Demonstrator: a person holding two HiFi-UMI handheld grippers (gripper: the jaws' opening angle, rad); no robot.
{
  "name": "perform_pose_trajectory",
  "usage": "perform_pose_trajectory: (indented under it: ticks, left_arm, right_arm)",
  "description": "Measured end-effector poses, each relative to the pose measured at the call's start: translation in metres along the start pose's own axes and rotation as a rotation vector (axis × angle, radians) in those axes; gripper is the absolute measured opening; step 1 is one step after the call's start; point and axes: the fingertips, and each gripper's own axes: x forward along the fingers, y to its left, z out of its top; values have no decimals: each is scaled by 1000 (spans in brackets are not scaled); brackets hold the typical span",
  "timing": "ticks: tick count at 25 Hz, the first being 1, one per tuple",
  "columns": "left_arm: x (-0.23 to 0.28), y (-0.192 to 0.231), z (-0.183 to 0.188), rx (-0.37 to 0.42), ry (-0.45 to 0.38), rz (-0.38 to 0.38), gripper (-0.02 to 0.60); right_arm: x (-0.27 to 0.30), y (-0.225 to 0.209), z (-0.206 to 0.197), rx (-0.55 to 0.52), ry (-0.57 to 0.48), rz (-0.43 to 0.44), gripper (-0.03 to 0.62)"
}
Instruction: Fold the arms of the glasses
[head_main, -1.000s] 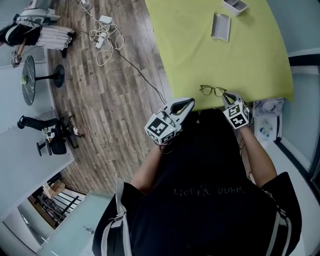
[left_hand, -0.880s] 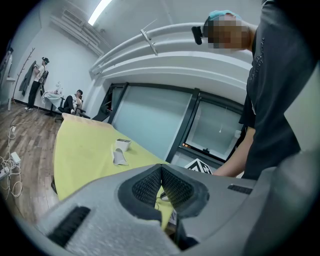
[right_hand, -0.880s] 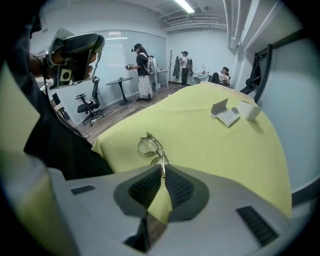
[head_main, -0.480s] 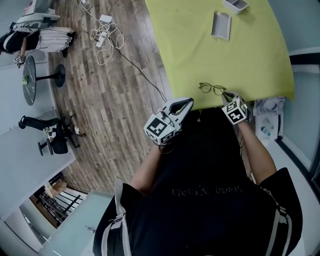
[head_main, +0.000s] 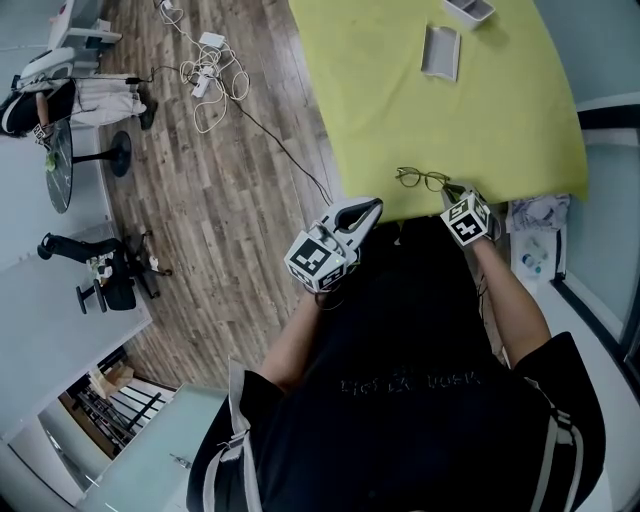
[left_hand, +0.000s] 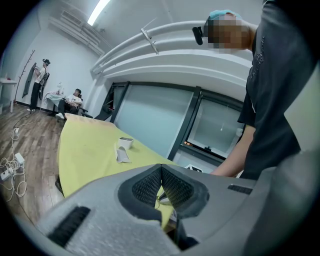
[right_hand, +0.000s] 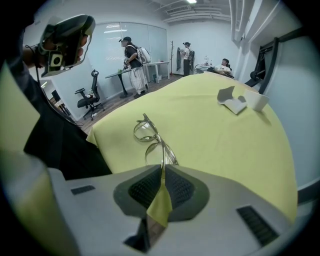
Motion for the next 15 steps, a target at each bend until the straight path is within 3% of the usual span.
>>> perform_pose_trajectory:
  ticks: [12, 15]
  left_arm:
    - [-3, -4, -3, 3, -1, 3, 18]
    - [-3, -4, -1, 9, -7, 0, 19]
  right_arm:
    - [-1, 4, 1, 36, -29, 11, 48]
    - [-18, 0, 10, 49, -72, -20, 46]
